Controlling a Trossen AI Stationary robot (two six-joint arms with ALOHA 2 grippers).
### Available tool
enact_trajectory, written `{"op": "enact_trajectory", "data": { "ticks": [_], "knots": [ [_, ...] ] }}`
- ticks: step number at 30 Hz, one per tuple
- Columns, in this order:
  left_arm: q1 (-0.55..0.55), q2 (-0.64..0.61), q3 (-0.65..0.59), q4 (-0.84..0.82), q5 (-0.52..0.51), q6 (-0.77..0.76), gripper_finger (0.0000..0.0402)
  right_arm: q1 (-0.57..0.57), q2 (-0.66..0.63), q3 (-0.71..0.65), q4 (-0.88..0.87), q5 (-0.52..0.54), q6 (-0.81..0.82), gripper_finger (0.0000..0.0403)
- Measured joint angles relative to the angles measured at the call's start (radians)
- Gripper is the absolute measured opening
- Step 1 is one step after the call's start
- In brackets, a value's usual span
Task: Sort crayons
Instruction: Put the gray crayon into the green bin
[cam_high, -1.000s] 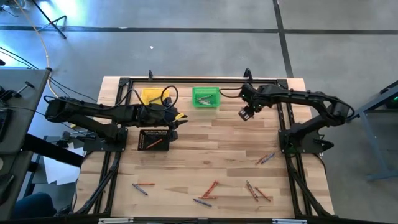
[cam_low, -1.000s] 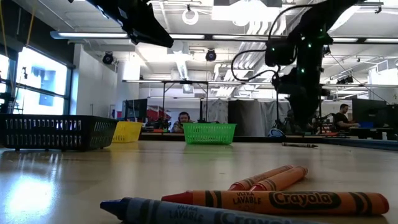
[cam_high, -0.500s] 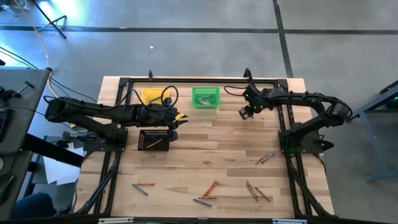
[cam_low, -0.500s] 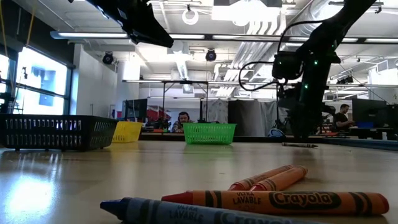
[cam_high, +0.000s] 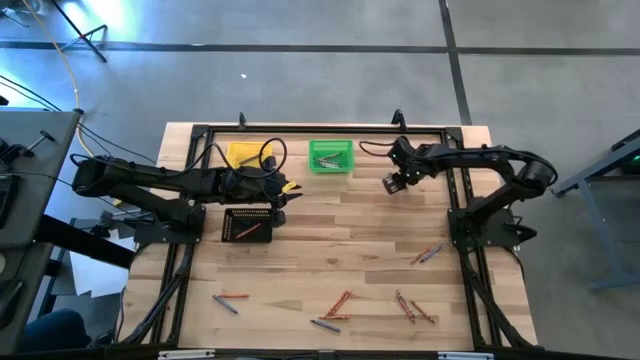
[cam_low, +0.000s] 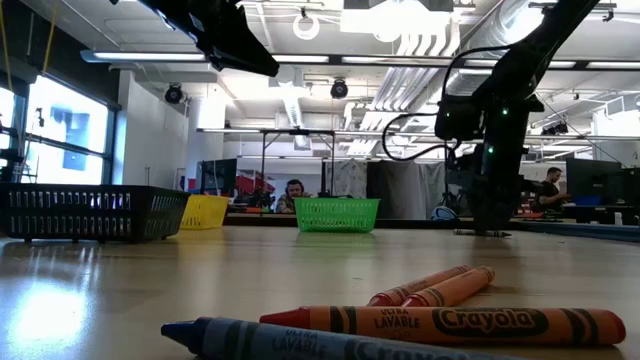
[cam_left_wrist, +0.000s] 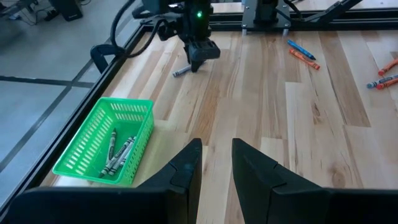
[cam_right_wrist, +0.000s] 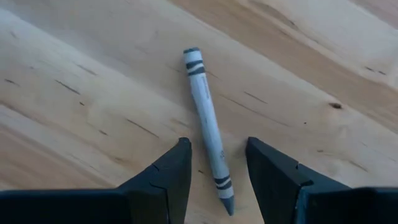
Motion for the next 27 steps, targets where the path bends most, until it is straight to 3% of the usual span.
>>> {"op": "enact_trajectory", "data": {
  "ticks": [8, 17, 27],
  "knots": [
    [0.000, 0.000, 0.000, 0.000, 0.000, 0.000, 0.0074, 0.002, 0.060, 0.007, 0.011, 0.020, -0.003, 0.0135],
    [0.000, 0.000, 0.000, 0.000, 0.000, 0.000, 0.0074, 0.005, 0.062, 0.050, -0.012, 0.034, -0.045, 0.0011],
    [0.000, 0.000, 0.000, -0.001, 0.000, 0.000, 0.0074, 0.005, 0.066, 0.174, -0.063, -0.012, -0.089, 0.0006]
  ]
}}
